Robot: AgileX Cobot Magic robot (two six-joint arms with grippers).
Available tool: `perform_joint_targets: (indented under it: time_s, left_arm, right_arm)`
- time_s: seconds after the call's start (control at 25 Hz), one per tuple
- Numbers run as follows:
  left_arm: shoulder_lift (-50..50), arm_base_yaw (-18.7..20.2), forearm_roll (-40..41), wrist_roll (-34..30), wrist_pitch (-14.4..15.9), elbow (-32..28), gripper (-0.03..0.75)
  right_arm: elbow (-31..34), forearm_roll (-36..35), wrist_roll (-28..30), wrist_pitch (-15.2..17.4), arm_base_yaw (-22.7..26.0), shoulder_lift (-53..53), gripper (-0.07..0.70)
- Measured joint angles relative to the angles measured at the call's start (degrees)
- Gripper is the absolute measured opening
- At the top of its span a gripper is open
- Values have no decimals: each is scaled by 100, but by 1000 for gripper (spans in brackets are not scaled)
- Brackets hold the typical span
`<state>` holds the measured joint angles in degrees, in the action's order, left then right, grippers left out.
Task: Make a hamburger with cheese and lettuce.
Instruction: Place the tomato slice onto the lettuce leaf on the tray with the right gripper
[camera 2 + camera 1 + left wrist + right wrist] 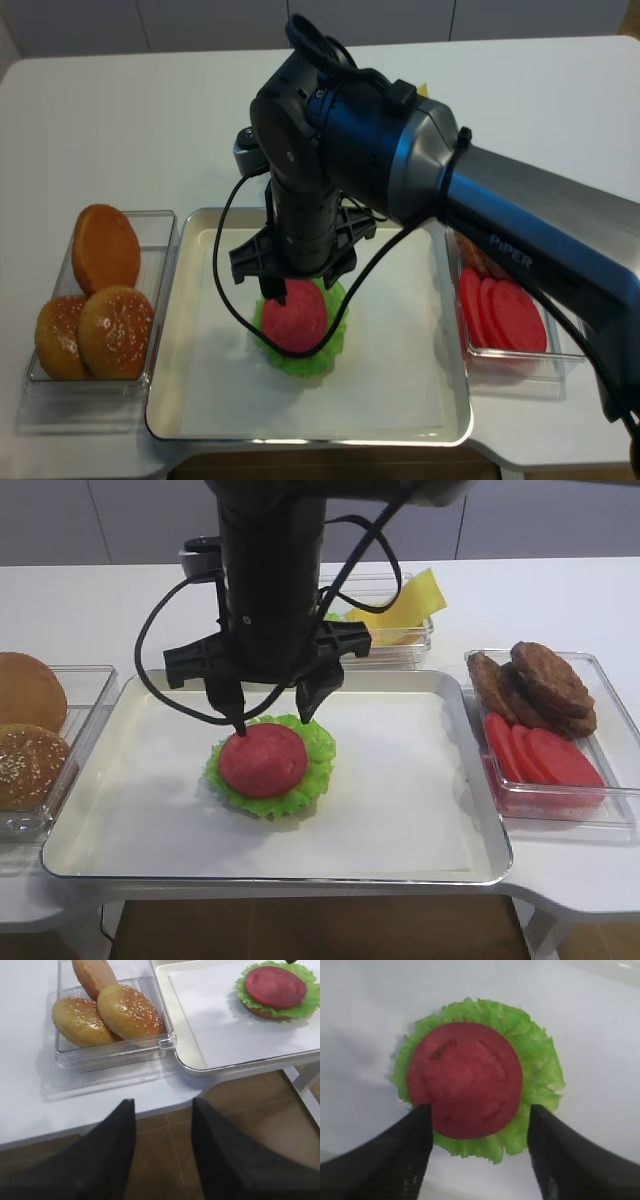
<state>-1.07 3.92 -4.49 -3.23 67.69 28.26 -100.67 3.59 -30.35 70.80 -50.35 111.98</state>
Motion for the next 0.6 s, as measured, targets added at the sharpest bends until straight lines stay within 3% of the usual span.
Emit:
perform_joint_targets:
  time_s: [0.32, 0.6]
  left_arm:
    - [0, 0, 0, 0, 0, 0, 283]
    - [0, 0, 0, 0, 0, 0, 283]
  right_arm:
    - [0, -568, 259, 0, 0, 0, 465]
    - [0, -359, 413, 0, 0, -284, 465]
